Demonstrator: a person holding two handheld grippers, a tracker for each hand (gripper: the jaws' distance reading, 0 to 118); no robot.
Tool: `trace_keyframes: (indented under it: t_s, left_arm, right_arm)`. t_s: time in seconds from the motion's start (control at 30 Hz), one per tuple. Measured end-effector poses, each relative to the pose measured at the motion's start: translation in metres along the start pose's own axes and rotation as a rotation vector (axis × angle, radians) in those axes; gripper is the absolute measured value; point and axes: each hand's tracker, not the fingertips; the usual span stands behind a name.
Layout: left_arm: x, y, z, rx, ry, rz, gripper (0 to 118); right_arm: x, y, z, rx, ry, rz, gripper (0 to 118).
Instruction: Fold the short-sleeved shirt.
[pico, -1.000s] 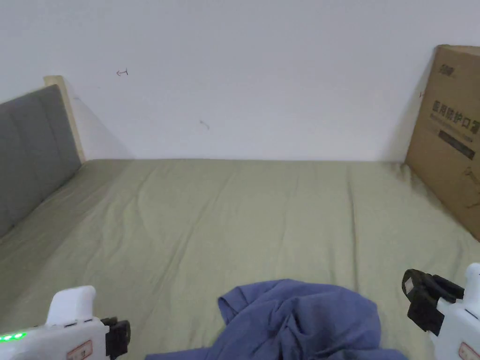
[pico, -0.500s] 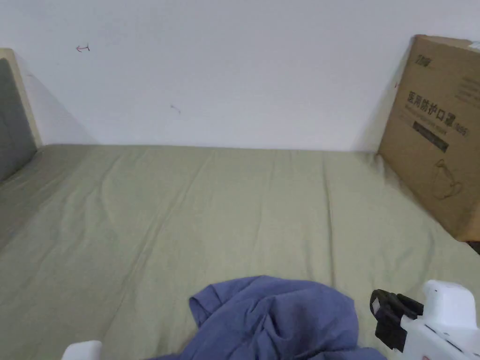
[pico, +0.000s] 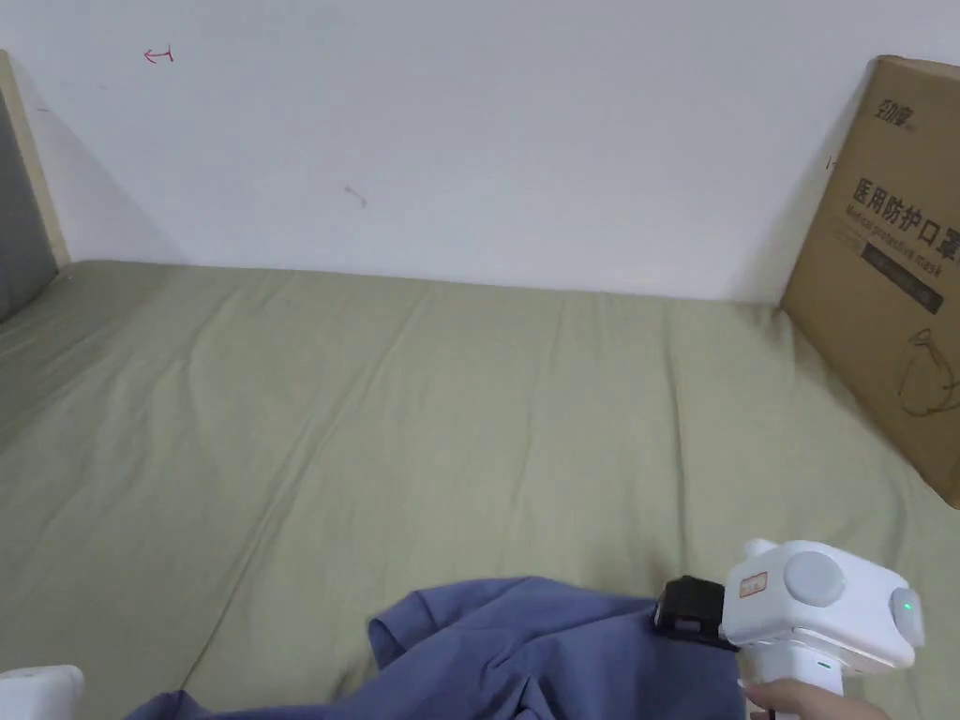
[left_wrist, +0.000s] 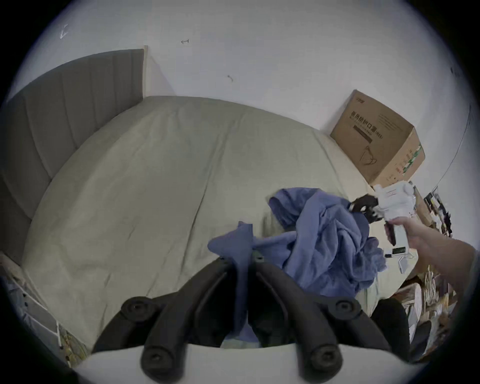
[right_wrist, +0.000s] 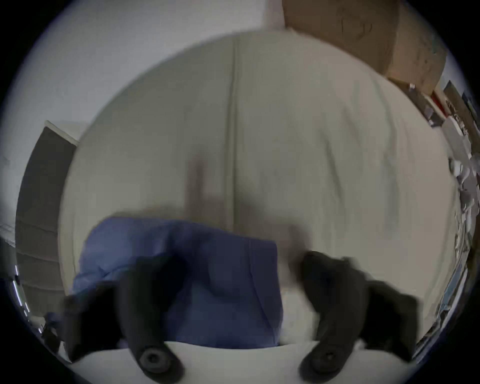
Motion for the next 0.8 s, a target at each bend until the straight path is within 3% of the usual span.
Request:
trace_keyframes:
  t_s: [0.07,0.1,0.2,0.27,0.4,0.47,0.57,0.73,0.8]
  left_arm:
    - [-0.006,0.004,0.001,0.001,-0.010,0.005,6]
    - [-0.007,0.006,0.002,0.005,-0.012,0.007,6]
    - [-0.008,0.015,0.005,0.019,-0.008,0.004,6]
    - [-0.010,0.025,0.011,0.050,0.009,0.006,6]
    - [-0.012,0.059,0.038,0.149,0.013,-0.020,6]
    - [-0.013,0.085,0.059,0.227,0.022,-0.063,6]
    - [-0.004,0.124,0.099,0.333,-0.006,-0.080,6]
    - [-0.002,0.186,0.134,0.438,-0.007,-0.107,6]
    - [0.003,0.211,0.136,0.470,0.014,-0.137,6]
  right_arm:
    - [-0.002,-0.008,-0.005,-0.029,-0.019,0.037,43]
    - [-0.006,-0.012,0.002,0.031,-0.100,0.112,4]
    - [-0.017,-0.015,0.025,0.034,0.068,0.275,2]
    - [-0.024,-0.024,0.063,0.099,0.068,0.299,2]
    - [-0.016,-0.017,0.151,0.261,0.164,0.269,2]
    - [-0.012,-0.010,0.201,0.334,0.197,0.291,2]
    - [0.000,0.004,0.270,0.477,0.170,0.330,2]
    - [0.016,0.034,0.354,0.602,0.192,0.270,2]
    - [0.006,0.040,0.376,0.665,0.170,0.260,2]
